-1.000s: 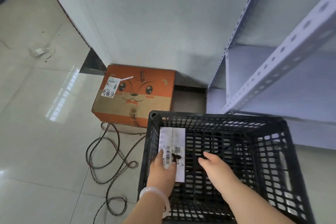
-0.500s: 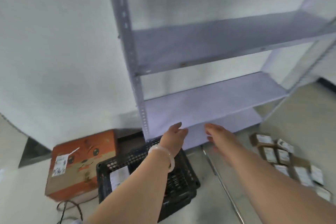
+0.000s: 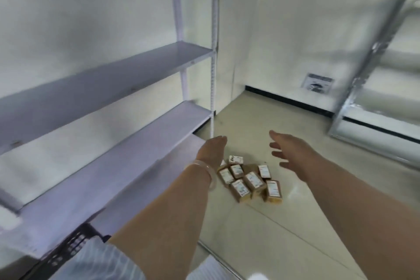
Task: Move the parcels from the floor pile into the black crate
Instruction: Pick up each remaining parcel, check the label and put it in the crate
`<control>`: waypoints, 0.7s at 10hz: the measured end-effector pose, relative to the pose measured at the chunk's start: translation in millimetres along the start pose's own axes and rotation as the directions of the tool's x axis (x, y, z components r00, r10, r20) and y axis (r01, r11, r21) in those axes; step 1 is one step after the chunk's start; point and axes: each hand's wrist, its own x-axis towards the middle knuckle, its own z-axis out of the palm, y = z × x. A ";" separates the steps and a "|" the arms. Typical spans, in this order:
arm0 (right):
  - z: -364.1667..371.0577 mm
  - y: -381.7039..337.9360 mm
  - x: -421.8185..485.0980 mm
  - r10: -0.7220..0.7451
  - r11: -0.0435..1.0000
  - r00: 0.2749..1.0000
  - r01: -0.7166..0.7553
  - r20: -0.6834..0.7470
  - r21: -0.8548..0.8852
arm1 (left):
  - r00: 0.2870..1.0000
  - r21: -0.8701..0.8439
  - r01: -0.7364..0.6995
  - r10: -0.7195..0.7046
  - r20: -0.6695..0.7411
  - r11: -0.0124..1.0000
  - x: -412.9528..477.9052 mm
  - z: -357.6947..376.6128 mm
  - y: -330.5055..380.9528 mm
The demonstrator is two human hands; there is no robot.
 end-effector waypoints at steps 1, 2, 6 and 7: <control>-55.8 12.1 22.1 0.012 0.999 0.998 -0.010 -0.058 0.041 | 0.997 -0.025 -0.008 0.010 0.081 1.000 11.5 64.6 15.4; -79.5 27.3 42.4 0.061 0.997 0.998 -0.059 -0.033 0.048 | 0.991 0.001 0.028 -0.028 0.134 1.000 36.1 99.3 10.6; -57.4 61.5 209.1 0.209 0.978 0.978 -0.209 0.005 0.020 | 0.979 0.062 0.166 -0.172 0.114 0.984 206.2 119.3 -20.1; -38.7 51.4 267.6 0.240 0.971 0.970 -0.240 0.020 -0.005 | 0.972 0.070 0.205 -0.211 0.105 0.976 262.2 113.9 -18.3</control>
